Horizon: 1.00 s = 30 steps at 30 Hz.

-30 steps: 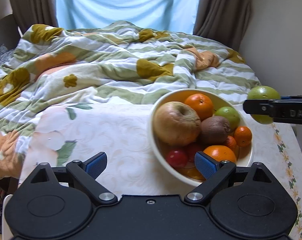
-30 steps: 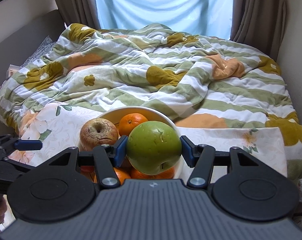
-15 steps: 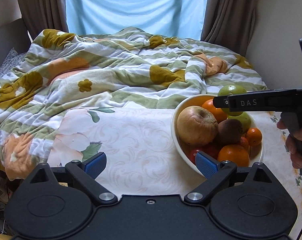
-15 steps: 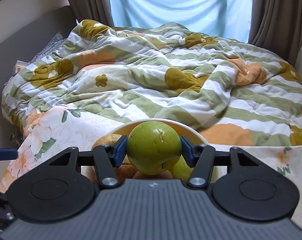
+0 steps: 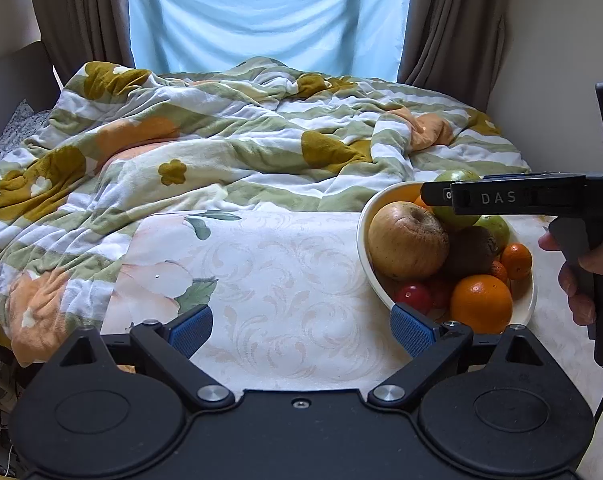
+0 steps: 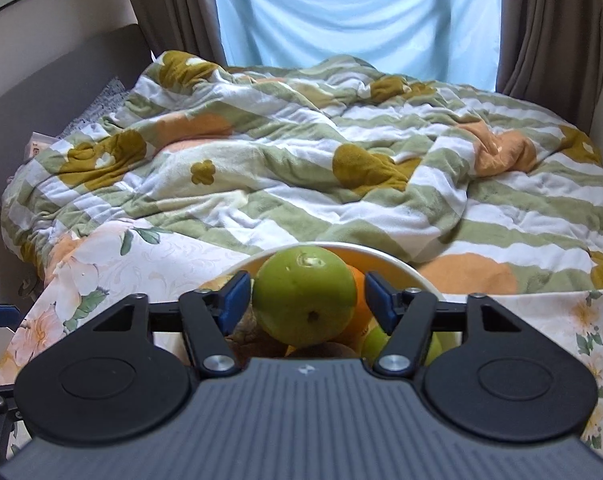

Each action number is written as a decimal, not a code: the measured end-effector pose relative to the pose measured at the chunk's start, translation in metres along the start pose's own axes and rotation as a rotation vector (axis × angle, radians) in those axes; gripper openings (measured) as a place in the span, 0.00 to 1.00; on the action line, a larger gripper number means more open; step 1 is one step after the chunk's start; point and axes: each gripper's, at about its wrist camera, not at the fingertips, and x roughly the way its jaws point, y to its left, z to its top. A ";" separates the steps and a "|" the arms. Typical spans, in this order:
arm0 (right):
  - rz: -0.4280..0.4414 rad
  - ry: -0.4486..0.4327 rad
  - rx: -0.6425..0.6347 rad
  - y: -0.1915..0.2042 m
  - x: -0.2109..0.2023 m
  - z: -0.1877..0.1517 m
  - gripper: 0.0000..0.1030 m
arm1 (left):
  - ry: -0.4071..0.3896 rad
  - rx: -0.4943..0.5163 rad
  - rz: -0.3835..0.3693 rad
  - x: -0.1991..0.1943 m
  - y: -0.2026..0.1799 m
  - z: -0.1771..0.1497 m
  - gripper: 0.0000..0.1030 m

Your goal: Organize fruits

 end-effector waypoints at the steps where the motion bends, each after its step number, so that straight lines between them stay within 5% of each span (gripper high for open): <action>1: -0.007 -0.012 -0.007 0.001 -0.002 0.000 0.98 | -0.002 -0.001 -0.002 0.000 0.000 -0.001 0.95; 11: -0.034 -0.074 -0.027 0.007 -0.041 -0.004 1.00 | -0.052 0.015 -0.009 -0.033 -0.017 -0.006 0.95; 30: -0.194 -0.088 0.028 0.016 -0.241 -0.064 1.00 | -0.235 0.043 0.010 -0.162 -0.059 -0.044 1.00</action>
